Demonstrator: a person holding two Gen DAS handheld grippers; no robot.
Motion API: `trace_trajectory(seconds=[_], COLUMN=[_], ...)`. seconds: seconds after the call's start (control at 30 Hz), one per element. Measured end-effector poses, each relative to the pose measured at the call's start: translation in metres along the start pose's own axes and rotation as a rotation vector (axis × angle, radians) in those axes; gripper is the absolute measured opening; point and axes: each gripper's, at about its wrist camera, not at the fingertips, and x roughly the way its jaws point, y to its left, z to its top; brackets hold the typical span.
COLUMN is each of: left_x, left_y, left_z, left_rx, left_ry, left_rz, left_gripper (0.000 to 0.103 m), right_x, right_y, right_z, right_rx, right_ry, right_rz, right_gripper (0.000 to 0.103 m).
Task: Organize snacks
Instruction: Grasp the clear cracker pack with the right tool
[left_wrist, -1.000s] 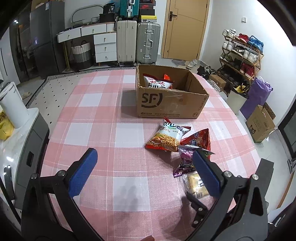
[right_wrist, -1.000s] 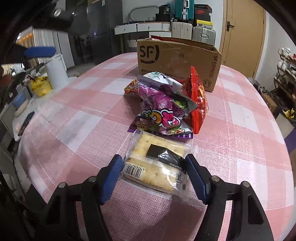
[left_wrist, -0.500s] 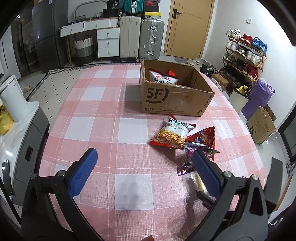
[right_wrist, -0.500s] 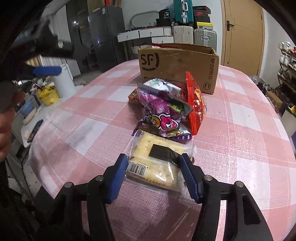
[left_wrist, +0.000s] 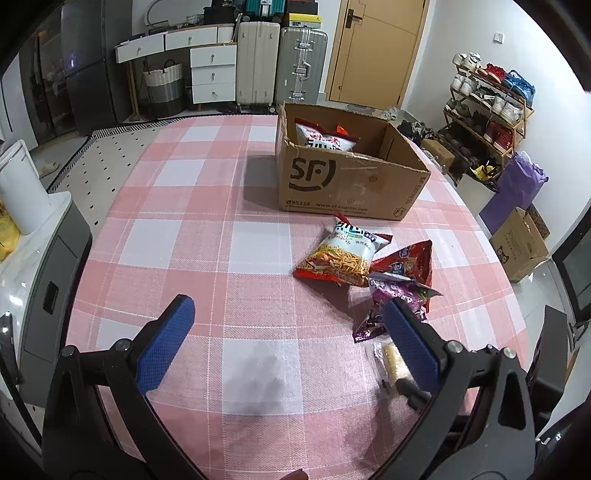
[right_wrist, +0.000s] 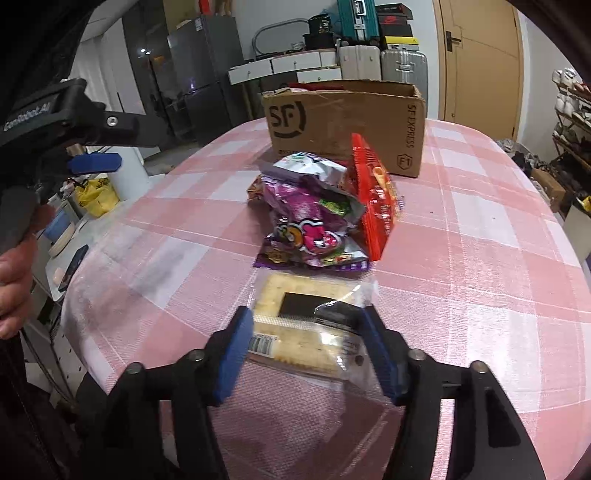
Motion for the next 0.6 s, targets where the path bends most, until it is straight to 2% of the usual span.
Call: trace_trajectory(seconds=[0.17, 0.33, 0.6], left_x=[0.004, 0.009, 0.016], left_y=[0.006, 0.014, 0.024], left_z=[-0.004, -0.006, -0.009], left_rx=[-0.011, -0.033, -0.061], left_ry=[0.009, 0.018, 0.033], left_rz=[-0.005, -0.012, -0.028], left_gripper=[0.102, 0.102, 0.102], right_x=[0.010, 0.018, 0.018], right_y=[0.020, 0.026, 0.007], right_z=[-0.002, 0.000, 0.005], right_rx=[-0.090, -0.129, -0.053], right_ry=[0.022, 0.032, 0.040], right_rz=[-0.073, -0.158, -0.178], right_gripper=[0.083, 0.084, 0.086])
